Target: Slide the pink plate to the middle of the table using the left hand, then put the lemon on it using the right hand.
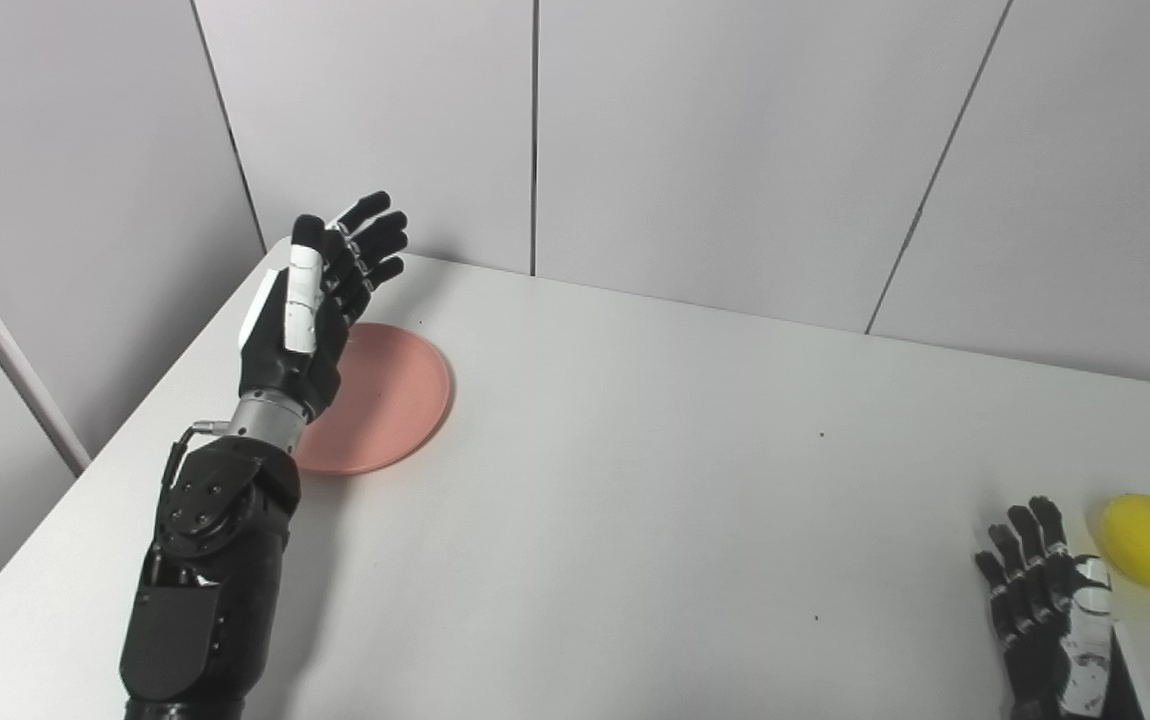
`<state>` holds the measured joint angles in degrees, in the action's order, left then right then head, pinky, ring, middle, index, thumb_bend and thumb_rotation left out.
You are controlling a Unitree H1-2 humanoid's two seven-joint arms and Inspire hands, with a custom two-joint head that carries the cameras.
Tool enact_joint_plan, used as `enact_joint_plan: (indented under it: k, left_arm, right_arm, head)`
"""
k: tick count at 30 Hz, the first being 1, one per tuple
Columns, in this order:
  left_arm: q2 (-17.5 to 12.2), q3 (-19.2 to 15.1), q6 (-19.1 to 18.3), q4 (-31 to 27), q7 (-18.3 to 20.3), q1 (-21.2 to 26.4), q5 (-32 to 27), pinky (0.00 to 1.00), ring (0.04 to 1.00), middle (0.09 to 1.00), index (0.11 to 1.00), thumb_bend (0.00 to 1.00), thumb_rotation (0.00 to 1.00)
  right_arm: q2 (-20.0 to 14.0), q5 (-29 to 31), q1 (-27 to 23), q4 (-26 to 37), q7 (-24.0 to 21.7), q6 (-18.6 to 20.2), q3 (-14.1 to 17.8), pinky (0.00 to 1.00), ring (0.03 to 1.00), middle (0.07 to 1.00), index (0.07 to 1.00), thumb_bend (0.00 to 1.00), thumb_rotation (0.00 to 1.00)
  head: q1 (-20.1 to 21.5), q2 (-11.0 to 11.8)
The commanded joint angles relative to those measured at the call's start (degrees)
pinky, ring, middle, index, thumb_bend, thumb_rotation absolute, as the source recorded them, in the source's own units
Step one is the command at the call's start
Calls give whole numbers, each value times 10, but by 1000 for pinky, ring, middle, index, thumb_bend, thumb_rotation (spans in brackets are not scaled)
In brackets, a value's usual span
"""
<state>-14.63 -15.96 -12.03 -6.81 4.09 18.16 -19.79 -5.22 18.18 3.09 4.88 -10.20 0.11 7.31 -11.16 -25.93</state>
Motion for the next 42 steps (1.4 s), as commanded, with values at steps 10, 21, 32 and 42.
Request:
enact_joint_plan:
  k: [10,21,32,42]
  left_arm:
    - [-32,-27,27,57,4,45,-11,869,868,827,819,1000,922]
    - [-48,-43,62,125,-12,68,9,851,841,839,814,988,922]
    - [-69,-61,91,201,-13,89,7,854,871,853,841,986,902]
    - [-89,-80,95,255,-36,108,14,848,858,837,820,1000,881]
  right_arm:
    - [12,0,18,-20,-3,-7,-9,1000,1000,1000,1000,642,1000]
    - [12,-2,19,-17,-1,0,-9,1000,1000,1000,1000,622,1000]
    - [12,-5,20,-17,-1,-3,-9,1000,1000,1000,1000,621,1000]
    - [11,-2,21,-15,-2,-2,-9,1000,1000,1000,1000,619,1000]
  head:
    - [1,1]
    - [2,2]
    - [4,0]
    - [5,-1]
